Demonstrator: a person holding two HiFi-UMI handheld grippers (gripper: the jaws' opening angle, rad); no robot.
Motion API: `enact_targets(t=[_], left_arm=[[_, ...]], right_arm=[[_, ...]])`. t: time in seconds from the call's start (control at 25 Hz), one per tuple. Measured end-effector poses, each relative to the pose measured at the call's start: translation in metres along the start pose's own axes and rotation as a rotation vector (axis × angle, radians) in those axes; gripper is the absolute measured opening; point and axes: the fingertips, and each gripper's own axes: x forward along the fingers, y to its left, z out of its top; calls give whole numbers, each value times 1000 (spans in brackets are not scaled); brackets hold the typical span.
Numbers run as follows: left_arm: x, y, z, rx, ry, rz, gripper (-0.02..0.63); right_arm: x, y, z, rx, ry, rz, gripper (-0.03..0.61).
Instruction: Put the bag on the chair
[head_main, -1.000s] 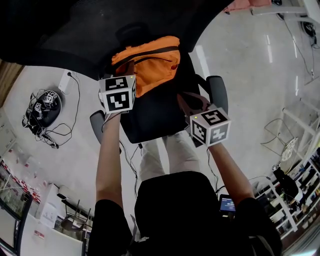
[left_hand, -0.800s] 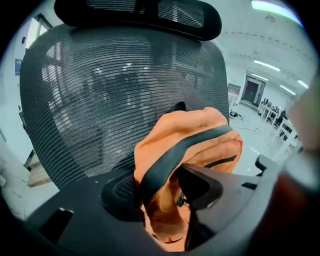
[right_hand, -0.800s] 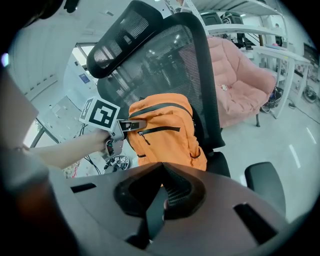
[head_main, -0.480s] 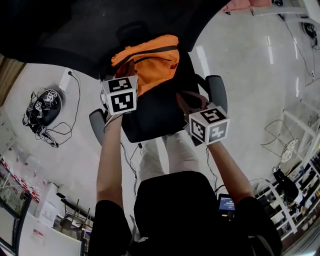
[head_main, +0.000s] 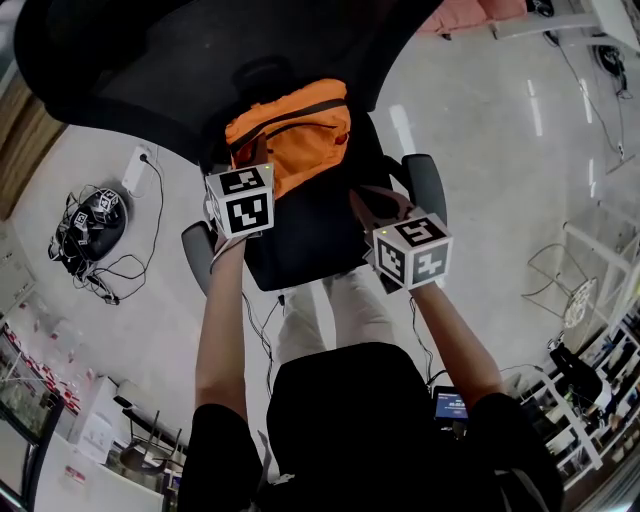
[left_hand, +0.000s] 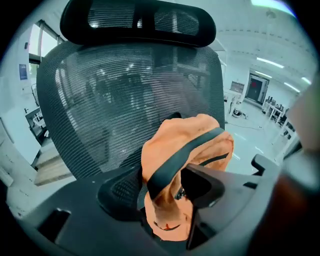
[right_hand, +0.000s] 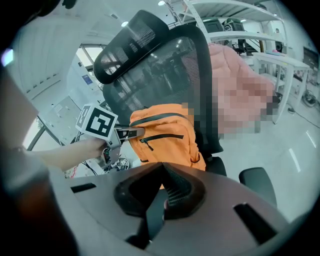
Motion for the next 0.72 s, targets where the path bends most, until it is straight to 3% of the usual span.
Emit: enact_targets(t=[0.4, 0.72], left_arm=[[-41, 6, -1, -41, -28, -12, 249], [-93, -8, -1, -86, -25, -95, 242]], right_arm=[[-13, 21, -2, -26, -13, -2, 2], [-35, 43, 2, -72, -40, -11, 2]])
